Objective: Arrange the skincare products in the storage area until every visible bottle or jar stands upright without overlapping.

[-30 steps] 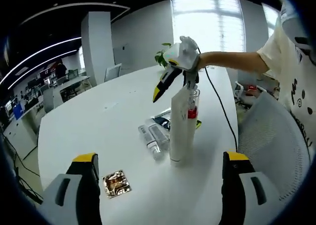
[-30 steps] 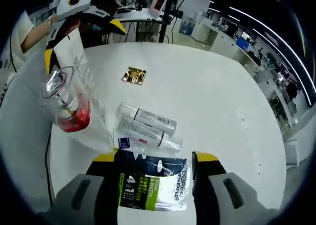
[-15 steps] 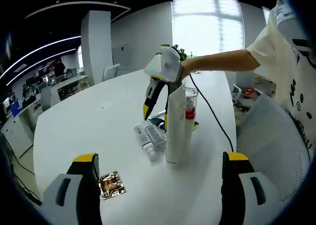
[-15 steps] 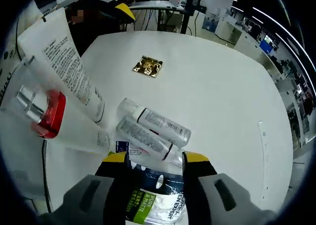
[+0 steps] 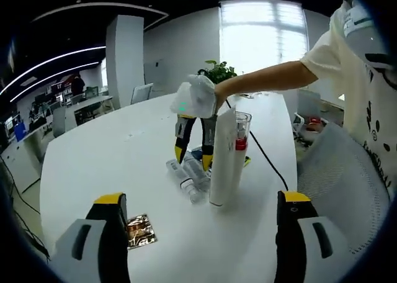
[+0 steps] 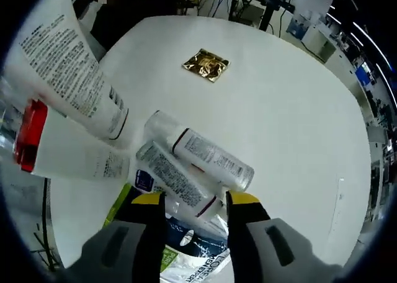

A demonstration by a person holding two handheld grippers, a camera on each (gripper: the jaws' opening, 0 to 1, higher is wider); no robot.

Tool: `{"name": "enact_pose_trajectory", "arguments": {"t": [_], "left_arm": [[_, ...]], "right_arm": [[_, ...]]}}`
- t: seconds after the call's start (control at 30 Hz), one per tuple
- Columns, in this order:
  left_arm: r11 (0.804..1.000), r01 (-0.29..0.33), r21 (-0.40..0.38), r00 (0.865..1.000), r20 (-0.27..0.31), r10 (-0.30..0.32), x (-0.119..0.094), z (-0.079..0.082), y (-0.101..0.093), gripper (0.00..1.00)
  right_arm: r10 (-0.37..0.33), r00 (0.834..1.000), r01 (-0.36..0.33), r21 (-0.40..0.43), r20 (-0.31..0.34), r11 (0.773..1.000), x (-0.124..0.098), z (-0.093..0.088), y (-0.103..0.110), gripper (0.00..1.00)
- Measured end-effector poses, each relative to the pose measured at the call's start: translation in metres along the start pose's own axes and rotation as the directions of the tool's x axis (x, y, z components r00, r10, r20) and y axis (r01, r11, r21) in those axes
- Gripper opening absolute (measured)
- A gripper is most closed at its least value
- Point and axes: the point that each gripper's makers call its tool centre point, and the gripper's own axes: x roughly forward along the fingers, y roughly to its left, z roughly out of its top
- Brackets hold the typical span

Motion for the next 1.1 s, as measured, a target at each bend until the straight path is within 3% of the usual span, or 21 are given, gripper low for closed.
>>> {"name": "enact_pose_trajectory", "arguments": {"t": [0.33,0.4,0.67,0.8,1.1], "left_arm": [[1.0,0.004,-0.009,1.0,-0.007,-0.004,-0.001,-0.003,-0.002,0.94],[1.0,0.005,-0.009,1.0,-0.004,-0.005,-0.002,-0.004,-0.002,0.94],[1.0,0.001,-0.006,1.0,-0.003,-0.001,-0.003,-0.004,-0.002,0.93],[1.0,0.003,-0.003,1.0,-0.003,-0.003,-0.005,-0.004,-0.005,0.93],[1.0,-0.018,0.009,1.0,-0.001,0.018,-0.007,0.0,-0.003,0.93]], "right_arm": [[0.072,0.996,-0.074,-0.061,-0.046,0.995,0.006,0.0,0.003,0.34],[0.097,0.993,-0.104,-0.113,-0.066,0.988,0.006,0.001,0.006,0.32],[0.103,0.987,-0.121,-0.153,-0.119,0.981,0.006,-0.001,0.012,0.24],[0.085,0.99,-0.101,-0.148,-0.109,0.984,0.001,-0.001,0.013,0.21],[0.001,0.998,-0.004,-0.053,-0.058,0.999,-0.019,-0.004,0.009,0.2]]}}
